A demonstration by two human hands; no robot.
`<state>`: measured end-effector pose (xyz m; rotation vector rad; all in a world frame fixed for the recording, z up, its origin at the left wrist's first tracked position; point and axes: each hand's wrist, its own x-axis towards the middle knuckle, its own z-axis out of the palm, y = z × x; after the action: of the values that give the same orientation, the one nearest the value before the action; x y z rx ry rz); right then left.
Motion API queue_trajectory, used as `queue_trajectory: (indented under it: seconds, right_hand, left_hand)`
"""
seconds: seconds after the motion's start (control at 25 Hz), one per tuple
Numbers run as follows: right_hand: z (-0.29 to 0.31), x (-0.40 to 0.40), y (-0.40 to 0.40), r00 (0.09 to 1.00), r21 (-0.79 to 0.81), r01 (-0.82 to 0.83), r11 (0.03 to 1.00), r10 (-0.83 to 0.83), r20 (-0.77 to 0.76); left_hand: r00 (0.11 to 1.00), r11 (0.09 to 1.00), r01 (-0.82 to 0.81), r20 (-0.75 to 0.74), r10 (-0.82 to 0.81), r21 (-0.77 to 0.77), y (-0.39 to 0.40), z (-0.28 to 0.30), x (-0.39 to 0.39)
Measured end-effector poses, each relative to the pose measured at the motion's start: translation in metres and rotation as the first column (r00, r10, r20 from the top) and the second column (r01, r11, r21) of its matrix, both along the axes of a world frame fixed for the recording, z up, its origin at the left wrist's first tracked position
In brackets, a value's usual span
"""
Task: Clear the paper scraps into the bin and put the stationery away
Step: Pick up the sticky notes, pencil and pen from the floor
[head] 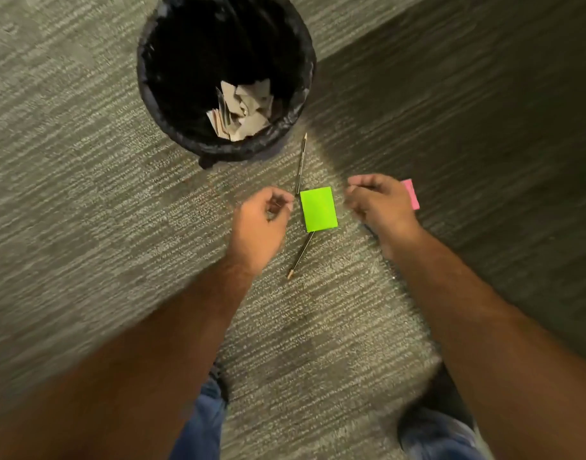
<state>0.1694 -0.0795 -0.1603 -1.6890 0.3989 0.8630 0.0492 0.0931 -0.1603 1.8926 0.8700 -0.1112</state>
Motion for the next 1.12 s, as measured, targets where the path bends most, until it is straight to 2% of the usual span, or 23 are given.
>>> queue_trajectory:
  seconds: [0.24, 0.4, 0.44, 0.52, 0.64, 0.72, 0.88, 1.0, 1.08, 1.12]
  right_hand:
    - [-0.108, -0.036, -0.046, 0.996, -0.143, -0.089, 0.986, 0.085, -0.033]
    - [-0.151, -0.045, -0.04, 0.951, -0.267, -0.288, 0.92, 0.307, 0.031]
    - [-0.158, -0.047, -0.037, 0.93, -0.314, -0.33, 0.89, 0.363, 0.051]
    - [-0.174, -0.049, -0.033, 0.896, -0.388, -0.373, 0.843, 0.435, 0.083]
    - [-0.171, -0.052, -0.026, 0.901, -0.345, -0.399, 0.85, 0.433, 0.024]
    - [-0.16, -0.053, -0.028, 0.908, -0.319, -0.394, 0.862, 0.419, 0.012]
    - [-0.141, -0.045, -0.039, 0.966, -0.291, -0.2, 0.936, 0.238, 0.101]
    - [-0.133, -0.04, -0.043, 0.984, -0.342, -0.108, 0.934, 0.15, 0.097]
    - [-0.132, -0.043, -0.038, 0.977, -0.382, -0.155, 0.911, 0.198, 0.077]
    - [-0.134, -0.046, -0.031, 0.961, -0.405, -0.233, 0.884, 0.272, 0.041]
  left_hand:
    - [0.938, 0.982, -0.164, -0.322, 0.127, -0.089, -0.049, -0.114, 0.014]
    - [0.893, 0.987, -0.149, -0.419, 0.163, 0.065, -0.062, -0.154, 0.039]
    - [0.889, 0.984, -0.155, -0.423, 0.177, 0.086, -0.065, -0.161, 0.043]
    - [0.9, 0.979, -0.205, -0.388, 0.199, 0.026, -0.07, -0.171, 0.047]
    - [0.952, 0.983, -0.169, -0.269, 0.145, -0.069, -0.071, -0.17, 0.038]
    - [0.978, 0.994, -0.111, -0.179, 0.108, -0.005, -0.064, -0.162, 0.028]
    - [0.988, 0.976, -0.102, -0.094, 0.122, 0.19, -0.035, -0.155, 0.031]
    - [0.988, 0.937, -0.01, -0.144, 0.063, 0.348, -0.024, -0.166, 0.052]
    - [0.965, 0.902, 0.109, -0.261, 0.004, 0.417, -0.025, -0.168, 0.068]
    - [0.951, 0.883, 0.156, -0.31, -0.013, 0.442, -0.026, -0.168, 0.076]
